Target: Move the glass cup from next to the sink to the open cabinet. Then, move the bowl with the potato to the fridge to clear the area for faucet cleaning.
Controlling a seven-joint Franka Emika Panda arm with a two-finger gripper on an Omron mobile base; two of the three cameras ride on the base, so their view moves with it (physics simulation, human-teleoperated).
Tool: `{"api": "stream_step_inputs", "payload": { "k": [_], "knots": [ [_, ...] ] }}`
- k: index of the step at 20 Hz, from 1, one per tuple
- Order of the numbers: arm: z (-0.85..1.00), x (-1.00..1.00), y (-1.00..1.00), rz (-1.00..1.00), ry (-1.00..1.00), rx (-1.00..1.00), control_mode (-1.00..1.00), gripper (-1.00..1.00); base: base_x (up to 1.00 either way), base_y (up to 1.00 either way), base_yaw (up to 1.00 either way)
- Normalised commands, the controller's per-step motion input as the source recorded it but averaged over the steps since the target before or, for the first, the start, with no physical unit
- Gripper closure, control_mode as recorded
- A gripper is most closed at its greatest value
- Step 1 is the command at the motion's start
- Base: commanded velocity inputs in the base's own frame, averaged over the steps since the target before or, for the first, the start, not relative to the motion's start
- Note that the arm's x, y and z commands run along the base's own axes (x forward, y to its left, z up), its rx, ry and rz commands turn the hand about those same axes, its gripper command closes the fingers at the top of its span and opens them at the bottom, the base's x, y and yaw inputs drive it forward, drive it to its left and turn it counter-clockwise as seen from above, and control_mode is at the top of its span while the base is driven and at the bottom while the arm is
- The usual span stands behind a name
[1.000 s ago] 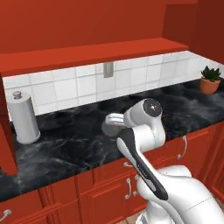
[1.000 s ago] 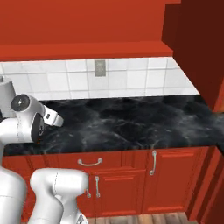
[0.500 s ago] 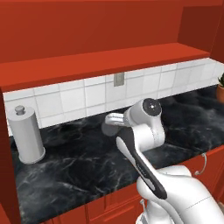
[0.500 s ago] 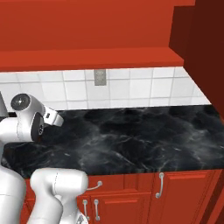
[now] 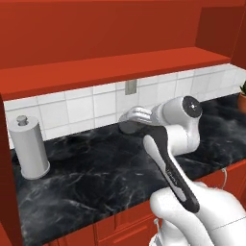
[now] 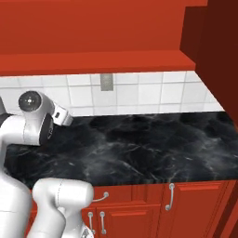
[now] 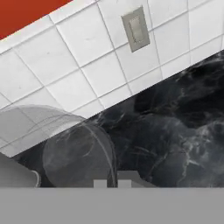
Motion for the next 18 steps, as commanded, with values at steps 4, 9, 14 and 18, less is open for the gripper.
{"api": "stream_step_inputs", "payload": {
  "k": [4,9,14,18],
  "knots": [
    [1.00,-0.29,-0.58,0.00,-0.27,0.16,-1.00,1.00,0.00,0.00,0.00],
    [1.00,-0.32,-0.54,-0.09,-0.03,0.13,-1.00,1.00,0.00,0.00,0.00],
    [1.00,-0.17,-0.61,-0.18,0.08,0.16,-1.00,1.00,0.00,0.00,0.00],
    [0.91,-0.05,-0.51,-0.17,0.12,0.15,-1.00,1.00,0.00,0.00,0.00]
  ]
}}
